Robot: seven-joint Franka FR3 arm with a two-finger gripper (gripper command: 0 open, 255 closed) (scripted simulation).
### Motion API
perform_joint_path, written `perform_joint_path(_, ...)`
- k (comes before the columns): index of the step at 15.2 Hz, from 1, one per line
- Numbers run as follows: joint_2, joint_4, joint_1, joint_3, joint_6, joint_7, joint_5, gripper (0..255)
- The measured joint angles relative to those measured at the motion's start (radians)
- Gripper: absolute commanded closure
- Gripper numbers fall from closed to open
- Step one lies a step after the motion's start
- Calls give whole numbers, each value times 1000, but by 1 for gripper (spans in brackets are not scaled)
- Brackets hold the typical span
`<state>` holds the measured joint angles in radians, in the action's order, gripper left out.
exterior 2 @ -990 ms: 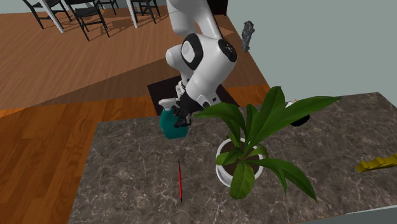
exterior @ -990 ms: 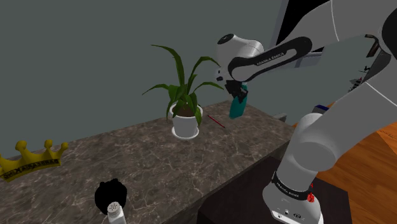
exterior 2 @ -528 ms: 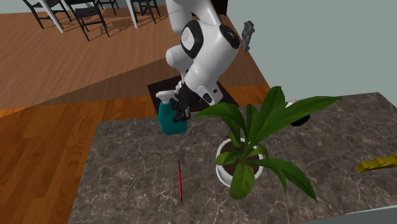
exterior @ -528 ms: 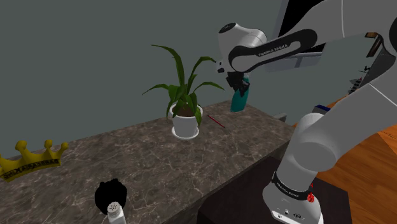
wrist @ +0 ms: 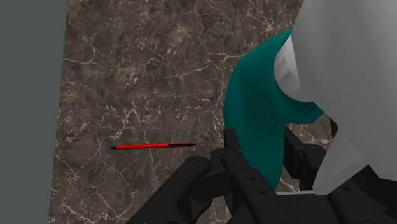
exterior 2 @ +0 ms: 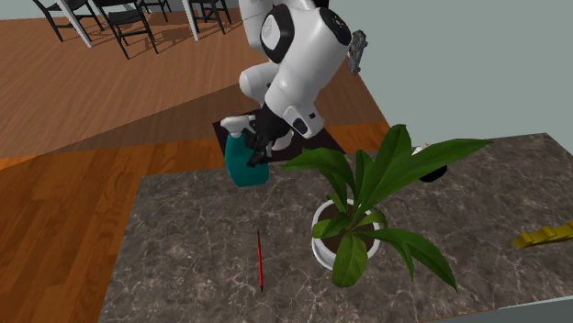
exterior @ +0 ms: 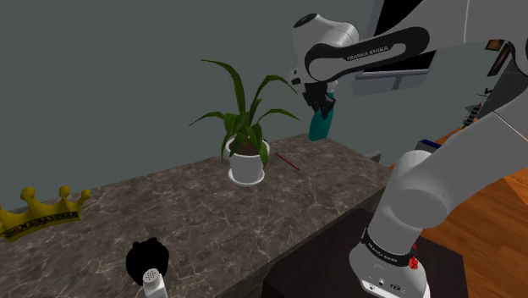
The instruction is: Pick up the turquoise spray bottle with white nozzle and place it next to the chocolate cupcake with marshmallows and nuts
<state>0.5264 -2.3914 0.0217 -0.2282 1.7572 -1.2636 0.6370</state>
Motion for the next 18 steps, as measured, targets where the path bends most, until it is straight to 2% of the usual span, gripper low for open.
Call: perform_joint_path(18,-5,235,7,37,-207,-105,-35,255)
